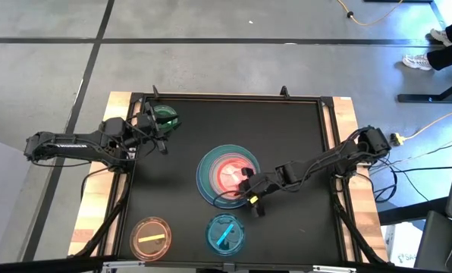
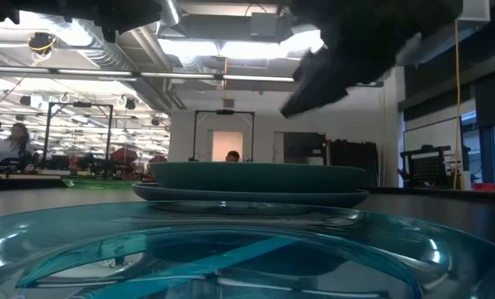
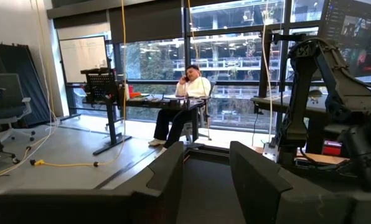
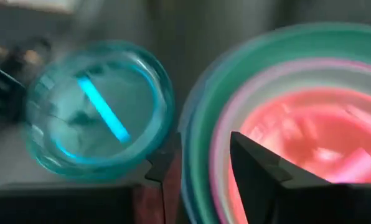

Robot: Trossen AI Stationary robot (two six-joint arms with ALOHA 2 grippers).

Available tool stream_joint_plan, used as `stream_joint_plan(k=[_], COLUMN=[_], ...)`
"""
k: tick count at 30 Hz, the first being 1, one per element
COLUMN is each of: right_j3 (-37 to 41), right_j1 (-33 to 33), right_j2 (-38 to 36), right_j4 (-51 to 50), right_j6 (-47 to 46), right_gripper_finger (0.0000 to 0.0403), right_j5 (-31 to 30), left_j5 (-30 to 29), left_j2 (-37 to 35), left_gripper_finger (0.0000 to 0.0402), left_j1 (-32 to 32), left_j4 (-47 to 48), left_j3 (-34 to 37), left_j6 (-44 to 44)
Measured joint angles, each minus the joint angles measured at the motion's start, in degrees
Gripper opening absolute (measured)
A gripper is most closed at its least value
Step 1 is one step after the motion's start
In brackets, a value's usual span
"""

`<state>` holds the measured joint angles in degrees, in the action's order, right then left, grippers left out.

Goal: Stack plastic plates
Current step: Adjust the stacked plates

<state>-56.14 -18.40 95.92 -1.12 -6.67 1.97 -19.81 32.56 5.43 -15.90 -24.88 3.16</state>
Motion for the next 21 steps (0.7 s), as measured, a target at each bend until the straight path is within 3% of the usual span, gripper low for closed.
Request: stream_joint_plan(k=[5,14,21], right_j3=[0.0,0.02,-0.13], right_j1=[-0.02,-0.63,-4.16], right_j2=[2.03,8.23,9.62], right_j4=[5.7,7.39,7.23], right_j6=[-4.22,-10.47,-12.25], right_gripper_finger=[0.0131,0.0131,0.0131], right_j5=[1.49,8.61,8.07], left_j5=[0.0,0.0,0.0], left_j2=[0.01,-0.01,0.01], left_gripper_finger=[0.0124,0.0124,0.0124], left_j1=[0.0,0.0,0.0], left_j4=[0.0,-0.02,-0.03], left_j3=[0.0,0.0,0.0], left_j6=[0.0,0.0,-0.02])
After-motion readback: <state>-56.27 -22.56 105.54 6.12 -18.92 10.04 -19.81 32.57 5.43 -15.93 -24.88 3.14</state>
